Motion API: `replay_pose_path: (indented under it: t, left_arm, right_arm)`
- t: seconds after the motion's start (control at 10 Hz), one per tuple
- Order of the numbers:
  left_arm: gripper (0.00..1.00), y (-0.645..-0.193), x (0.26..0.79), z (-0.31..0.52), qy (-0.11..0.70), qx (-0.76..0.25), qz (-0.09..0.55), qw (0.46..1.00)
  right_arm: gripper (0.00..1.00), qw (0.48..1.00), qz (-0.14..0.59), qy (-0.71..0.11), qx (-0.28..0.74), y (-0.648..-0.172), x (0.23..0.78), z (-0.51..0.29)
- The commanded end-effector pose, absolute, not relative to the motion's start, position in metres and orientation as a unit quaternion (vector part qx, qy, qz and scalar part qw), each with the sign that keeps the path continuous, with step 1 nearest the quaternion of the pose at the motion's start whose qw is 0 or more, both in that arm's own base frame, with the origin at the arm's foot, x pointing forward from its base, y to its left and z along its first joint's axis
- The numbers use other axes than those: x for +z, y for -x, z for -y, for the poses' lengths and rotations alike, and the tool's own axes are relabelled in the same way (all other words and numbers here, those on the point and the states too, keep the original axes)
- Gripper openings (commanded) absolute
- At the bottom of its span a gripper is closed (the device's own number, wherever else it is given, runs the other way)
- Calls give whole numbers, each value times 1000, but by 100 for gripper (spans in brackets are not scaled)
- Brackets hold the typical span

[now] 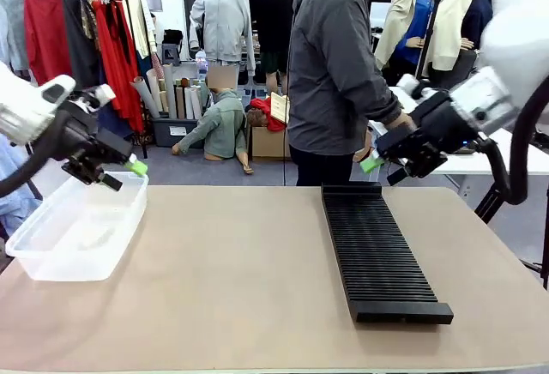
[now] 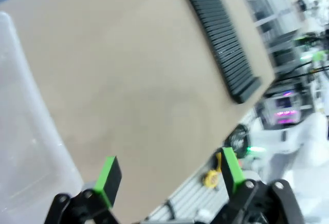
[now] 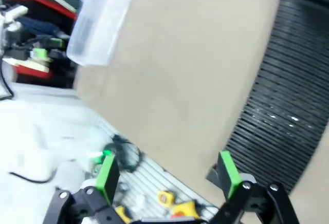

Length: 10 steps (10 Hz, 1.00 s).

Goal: Sort PCBs into racks and boxes based on the side picked up.
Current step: Pick up the Blank PCB handed by the Human.

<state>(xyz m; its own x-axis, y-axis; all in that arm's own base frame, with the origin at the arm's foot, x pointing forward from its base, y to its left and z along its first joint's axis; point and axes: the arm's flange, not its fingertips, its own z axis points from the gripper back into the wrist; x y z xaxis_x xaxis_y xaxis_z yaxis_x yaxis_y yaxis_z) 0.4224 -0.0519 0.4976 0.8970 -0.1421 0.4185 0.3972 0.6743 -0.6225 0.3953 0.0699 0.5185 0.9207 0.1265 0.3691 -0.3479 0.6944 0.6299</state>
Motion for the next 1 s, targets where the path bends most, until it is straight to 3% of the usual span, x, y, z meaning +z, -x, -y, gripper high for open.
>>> replay_pose_path:
  t: [0.0,0.3,0.9]
  left_arm:
    - [100,-437,488,20,467,-102,177,860]
    - [100,-441,478,-28,551,-17,200,810]
    - [100,-426,455,-82,568,45,234,788]
  right_arm:
    - [100,864,151,-473,82,-399,501,-33]
    - [100,762,140,-629,62,-398,469,25]
    - [100,731,179,-658,-2,-372,430,77]
